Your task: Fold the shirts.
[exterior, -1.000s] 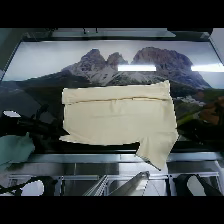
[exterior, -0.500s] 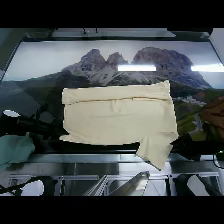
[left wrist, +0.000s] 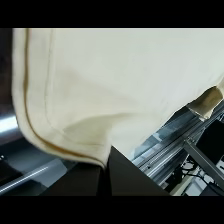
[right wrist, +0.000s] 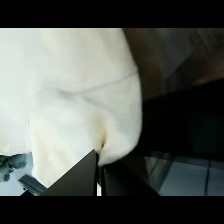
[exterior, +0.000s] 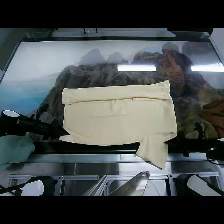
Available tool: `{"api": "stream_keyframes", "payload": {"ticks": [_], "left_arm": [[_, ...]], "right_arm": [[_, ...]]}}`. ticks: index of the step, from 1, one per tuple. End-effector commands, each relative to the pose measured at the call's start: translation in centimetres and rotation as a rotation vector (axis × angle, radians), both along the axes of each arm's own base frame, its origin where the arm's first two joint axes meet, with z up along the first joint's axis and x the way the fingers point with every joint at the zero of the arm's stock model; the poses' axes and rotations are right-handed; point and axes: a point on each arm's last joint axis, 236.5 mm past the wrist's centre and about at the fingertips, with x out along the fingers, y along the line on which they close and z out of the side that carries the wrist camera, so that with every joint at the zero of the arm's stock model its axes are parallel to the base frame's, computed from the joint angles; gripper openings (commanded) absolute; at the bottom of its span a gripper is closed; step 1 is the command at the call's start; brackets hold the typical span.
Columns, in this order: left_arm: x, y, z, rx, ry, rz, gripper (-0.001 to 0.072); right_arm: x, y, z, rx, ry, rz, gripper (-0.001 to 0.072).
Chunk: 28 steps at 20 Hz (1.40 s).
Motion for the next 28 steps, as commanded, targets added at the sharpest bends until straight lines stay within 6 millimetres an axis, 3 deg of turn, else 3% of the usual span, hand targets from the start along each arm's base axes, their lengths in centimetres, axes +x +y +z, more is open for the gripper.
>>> {"api": "stream_keyframes", "payload": {"ticks": [1, 4, 9, 11, 15, 19, 22, 24, 28], "left_arm": [[-0.6, -0.2, 0.5, -0.025, 0.025, -0.009, 0.0014], [-0.7, 0.4, 1.0, -0.043, 0.045, 0.013, 0.0014], [2.0, 2.7, 2.7, -0.021, 0.019, 0.091, 0.0014], [3.6, 3.0, 4.0, -0.018, -0.022, 0.092, 0.0014], [9.2, 3.1, 7.3, 0.054, -0.203, 0.068, 0.0016], [14.2, 2.9, 8.4, 0.103, -0.313, 0.035, 0.0016], [16.6, 2.6, 7.1, 0.09, -0.286, 0.014, 0.0016], [18.1, 2.3, 5.8, 0.083, -0.266, 0.003, 0.0015], [21.0, 1.6, 3.6, 0.078, -0.247, -0.012, 0.0015]], "right_arm": [[1.8, 0.4, 2.4, 0.058, -0.085, 0.009, 0.0018], [5.0, -2.0, 5.0, 0.0, -0.158, -0.008, 0.0018], [9.5, -5.2, 9.2, -0.074, -0.275, -0.041, 0.0017], [11.3, -5.4, 10.8, -0.074, -0.341, -0.064, 0.0017], [15.9, -4.9, 12.9, -0.12, -0.454, -0.042, 0.0017], [22.9, -2.8, 14.7, -0.152, -0.595, -0.009, 0.0017], [27.7, -1.4, 14.9, -0.155, -0.636, 0.047, 0.0017], [30.0, -0.6, 14.0, -0.145, -0.638, 0.077, 0.0017], [31.7, -0.4, 9.6, -0.119, -0.573, 0.09, 0.0018]]}}
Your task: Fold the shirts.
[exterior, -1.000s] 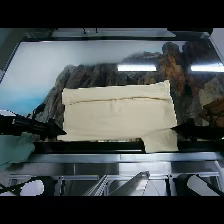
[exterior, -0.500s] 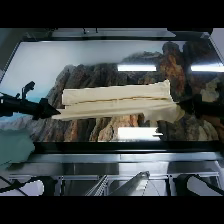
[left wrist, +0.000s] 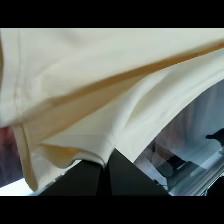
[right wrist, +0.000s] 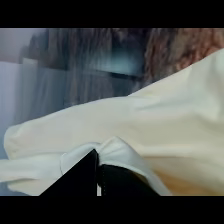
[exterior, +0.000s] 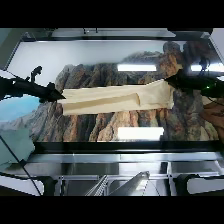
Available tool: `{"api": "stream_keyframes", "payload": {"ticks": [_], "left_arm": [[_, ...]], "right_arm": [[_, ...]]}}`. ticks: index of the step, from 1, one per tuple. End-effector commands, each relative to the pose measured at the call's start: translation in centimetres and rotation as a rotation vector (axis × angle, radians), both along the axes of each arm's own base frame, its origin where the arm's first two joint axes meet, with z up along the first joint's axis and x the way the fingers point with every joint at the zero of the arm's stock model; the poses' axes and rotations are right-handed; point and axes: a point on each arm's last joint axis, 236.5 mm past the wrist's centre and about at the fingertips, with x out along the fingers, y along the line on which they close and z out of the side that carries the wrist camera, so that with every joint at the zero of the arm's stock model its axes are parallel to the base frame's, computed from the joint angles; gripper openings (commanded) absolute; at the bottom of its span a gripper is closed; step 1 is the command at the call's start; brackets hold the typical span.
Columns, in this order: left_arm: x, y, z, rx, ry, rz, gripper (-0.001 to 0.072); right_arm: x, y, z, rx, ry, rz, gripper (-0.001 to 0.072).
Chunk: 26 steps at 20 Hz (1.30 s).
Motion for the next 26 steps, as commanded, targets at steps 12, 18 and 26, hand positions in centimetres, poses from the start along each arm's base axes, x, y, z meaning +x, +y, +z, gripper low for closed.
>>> {"api": "stream_keyframes", "payload": {"ticks": [12, 18, 26], "left_arm": [[5.7, -1.1, -3.9, 0.001, 0.004, -0.014, 0.0013], [5.8, -1.2, -3.0, -0.004, -0.005, -0.034, 0.0017], [8.2, -2.2, 1.2, -0.224, -0.058, 0.084, 0.0718]], "right_arm": [[2.8, -0.9, -7.2, -0.068, 0.048, 0.017, 0.0027], [4.9, -1.5, -4.1, -0.098, -0.036, 0.022, 0.0171], [3.3, -3.4, -3.9, -0.129, -0.008, 0.092, 0.0393]]}}
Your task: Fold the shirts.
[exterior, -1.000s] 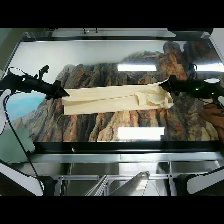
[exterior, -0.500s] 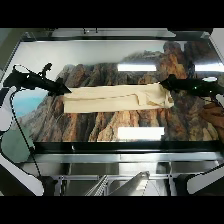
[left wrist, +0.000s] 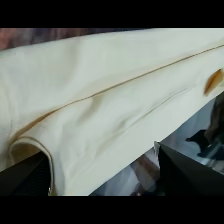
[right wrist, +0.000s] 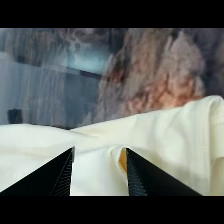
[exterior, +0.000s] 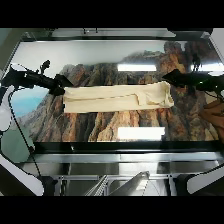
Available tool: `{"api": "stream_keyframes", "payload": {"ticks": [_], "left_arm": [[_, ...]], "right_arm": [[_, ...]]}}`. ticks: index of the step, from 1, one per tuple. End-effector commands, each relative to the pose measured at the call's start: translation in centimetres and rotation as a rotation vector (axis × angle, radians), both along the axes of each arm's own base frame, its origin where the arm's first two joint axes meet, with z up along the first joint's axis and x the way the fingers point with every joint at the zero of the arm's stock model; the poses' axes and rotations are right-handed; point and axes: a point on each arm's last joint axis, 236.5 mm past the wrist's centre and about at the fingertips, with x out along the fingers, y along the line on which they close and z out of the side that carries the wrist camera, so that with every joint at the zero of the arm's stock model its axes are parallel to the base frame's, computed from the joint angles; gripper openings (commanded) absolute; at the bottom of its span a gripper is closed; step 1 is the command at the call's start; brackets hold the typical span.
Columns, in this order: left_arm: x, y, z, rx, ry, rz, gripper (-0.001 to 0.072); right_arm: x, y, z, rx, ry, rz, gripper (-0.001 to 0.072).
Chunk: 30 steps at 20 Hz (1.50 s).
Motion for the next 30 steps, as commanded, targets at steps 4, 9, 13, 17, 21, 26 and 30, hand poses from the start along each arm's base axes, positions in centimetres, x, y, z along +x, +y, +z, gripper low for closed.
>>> {"api": "stream_keyframes", "payload": {"ticks": [4, 9, 13, 17, 21, 26, 30], "left_arm": [[3.2, 1.3, 4.2, -0.174, -0.082, 0.143, 0.0719], [2.9, 2.3, 9.7, -0.18, -0.176, 0.038, 0.0707], [3.0, -1.3, 12.7, -0.165, -0.25, -0.063, 0.0006], [2.5, -4.4, 12.8, -0.171, -0.253, -0.118, 0.0006], [0.6, -7.1, 10.7, -0.161, -0.181, -0.187, 0.0006], [-1.7, -11.7, 5.0, -0.01, -0.108, -0.286, 0.0005], [-2.1, -18.4, -0.4, 0.13, -0.151, -0.282, 0.0005]], "right_arm": [[-2.5, -3.5, 1.3, 0.043, 0.046, 0.014, 0.0392], [-6.9, -7.5, -1.9, -0.066, 0.189, 0.067, 0.0715], [-7.5, -4.0, -5.3, -0.014, 0.283, 0.133, 0.0715], [-7.0, 0.6, -7.1, 0.031, 0.302, 0.194, 0.0715], [-5.8, 2.0, -5.7, 0.064, 0.246, 0.21, 0.0247], [-4.0, 1.5, -2.5, 0.042, 0.183, 0.196, 0.0017], [-3.5, 1.1, -0.6, 0.027, 0.169, 0.175, 0.0017]]}}
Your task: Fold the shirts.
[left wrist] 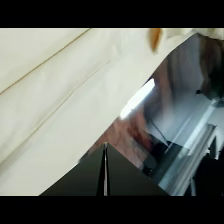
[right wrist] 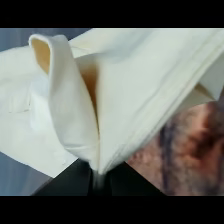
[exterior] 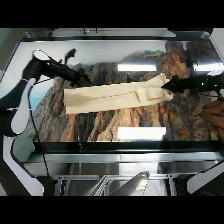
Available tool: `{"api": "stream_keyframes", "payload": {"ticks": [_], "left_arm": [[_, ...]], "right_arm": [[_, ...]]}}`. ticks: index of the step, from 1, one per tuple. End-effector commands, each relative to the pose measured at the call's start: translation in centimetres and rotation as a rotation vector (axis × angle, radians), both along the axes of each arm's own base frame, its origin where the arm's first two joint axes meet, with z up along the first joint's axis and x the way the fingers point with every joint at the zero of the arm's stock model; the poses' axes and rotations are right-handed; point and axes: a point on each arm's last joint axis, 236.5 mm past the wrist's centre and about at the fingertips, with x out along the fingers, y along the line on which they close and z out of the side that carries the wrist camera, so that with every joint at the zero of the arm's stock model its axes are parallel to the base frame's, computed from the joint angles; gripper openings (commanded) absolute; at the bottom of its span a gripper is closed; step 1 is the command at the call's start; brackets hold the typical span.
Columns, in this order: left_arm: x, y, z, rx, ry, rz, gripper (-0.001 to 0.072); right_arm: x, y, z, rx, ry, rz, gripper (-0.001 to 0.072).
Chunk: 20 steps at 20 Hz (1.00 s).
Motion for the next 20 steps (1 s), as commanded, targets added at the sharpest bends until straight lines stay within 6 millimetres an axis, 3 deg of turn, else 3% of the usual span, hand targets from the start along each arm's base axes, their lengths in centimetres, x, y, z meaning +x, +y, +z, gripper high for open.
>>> {"api": "stream_keyframes", "payload": {"ticks": [1, 4, 7, 9, 12, 13, 15, 17, 20], "left_arm": [[0.0, -5.3, -5.1, 0.136, -0.07, 0.03, 0.0005], [-1.2, -9.9, -8.1, 0.178, -0.065, -0.004, 0.0004], [-1.8, -13.9, -9.7, 0.17, -0.034, -0.028, 0.0001], [-1.7, -15.2, -10.4, 0.168, -0.019, -0.022, -0.0005], [-1.8, -14.5, -9.8, 0.191, -0.002, -0.041, -0.0005], [-2.2, -14.2, -8.5, 0.173, 0.018, -0.054, -0.0004], [-3.6, -12.8, -3.0, 0.091, 0.059, -0.112, -0.0001], [-5.3, -10.5, 5.9, -0.049, 0.05, -0.177, -0.0003], [-6.3, -4.0, 18.0, -0.092, -0.135, -0.132, -0.0004]], "right_arm": [[0.1, 0.1, 1.3, 0.008, 0.009, -0.011, 0.0017], [-1.5, 1.6, 2.3, 0.038, 0.033, 0.06, 0.0017], [-2.3, 3.1, 5.3, 0.035, 0.002, 0.105, 0.0017], [-2.6, 4.4, 8.4, 0.021, -0.054, 0.127, 0.0017], [-3.6, 6.6, 13.5, 0.006, -0.124, 0.142, 0.0017], [-4.1, 7.5, 14.9, 0.006, -0.136, 0.145, 0.0017], [-5.1, 10.1, 16.9, 0.002, -0.175, 0.19, 0.0017], [-5.6, 13.8, 17.9, 0.007, -0.205, 0.229, 0.0017], [-5.8, 22.7, 19.1, 0.043, -0.302, 0.28, 0.0017]]}}
